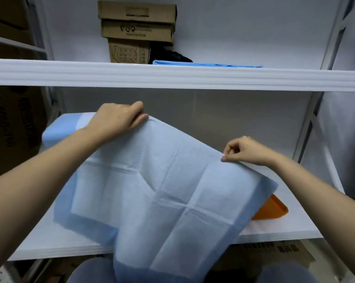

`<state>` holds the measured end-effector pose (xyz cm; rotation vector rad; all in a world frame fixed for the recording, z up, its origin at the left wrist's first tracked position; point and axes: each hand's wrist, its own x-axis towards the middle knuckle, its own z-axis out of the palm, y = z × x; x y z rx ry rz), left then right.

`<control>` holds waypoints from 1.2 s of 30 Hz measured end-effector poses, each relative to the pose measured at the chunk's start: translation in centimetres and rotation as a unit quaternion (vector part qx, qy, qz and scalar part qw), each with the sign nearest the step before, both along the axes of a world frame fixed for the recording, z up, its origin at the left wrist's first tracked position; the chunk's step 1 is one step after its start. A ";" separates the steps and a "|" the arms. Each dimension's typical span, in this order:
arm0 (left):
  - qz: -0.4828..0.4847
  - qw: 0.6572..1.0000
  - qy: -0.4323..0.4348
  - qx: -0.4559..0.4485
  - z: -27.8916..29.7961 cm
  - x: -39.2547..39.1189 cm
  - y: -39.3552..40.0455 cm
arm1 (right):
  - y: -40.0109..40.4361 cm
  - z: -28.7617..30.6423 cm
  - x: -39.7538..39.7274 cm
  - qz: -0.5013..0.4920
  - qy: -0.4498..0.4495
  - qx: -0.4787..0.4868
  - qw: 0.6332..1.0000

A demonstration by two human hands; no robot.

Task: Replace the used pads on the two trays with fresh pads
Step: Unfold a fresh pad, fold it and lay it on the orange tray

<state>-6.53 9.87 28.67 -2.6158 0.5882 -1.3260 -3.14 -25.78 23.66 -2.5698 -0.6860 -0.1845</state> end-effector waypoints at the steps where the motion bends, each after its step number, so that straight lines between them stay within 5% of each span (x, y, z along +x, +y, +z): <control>1: 0.013 1.000 0.015 0.002 -0.1 -0.4 0.2 | 0.0 -0.3 -0.2 -0.003 0.011 -0.026 1.000; 7: 0.051 0.994 0.098 0.010 0.0 -2.5 0.6 | 0.2 0.5 -1.1 -0.182 -0.192 -0.113 0.958; 12: 0.029 0.953 0.287 -0.090 0.4 -3.6 1.3 | 0.0 1.0 -2.5 -0.225 -0.198 -0.044 0.953; 17: 0.067 0.897 0.429 -0.083 0.4 -4.4 2.6 | -1.7 0.4 -3.2 -0.229 -0.212 0.038 0.949; 25: 0.310 0.900 0.306 0.009 -0.6 1.1 0.5 | -1.2 0.9 0.8 -0.229 -0.265 -0.012 0.936; 29: 0.302 0.883 0.329 -0.144 -3.1 6.9 -0.3 | -1.4 -0.8 6.2 -0.260 -0.223 -0.034 0.939; 33: 0.184 0.811 0.384 -0.401 -8.0 13.2 0.5 | -1.9 -3.7 12.3 -0.270 -0.166 -0.010 0.948; 36: 0.152 0.782 0.348 -0.494 -11.3 17.0 1.3 | -1.6 -6.1 16.3 -0.274 -0.131 0.022 0.953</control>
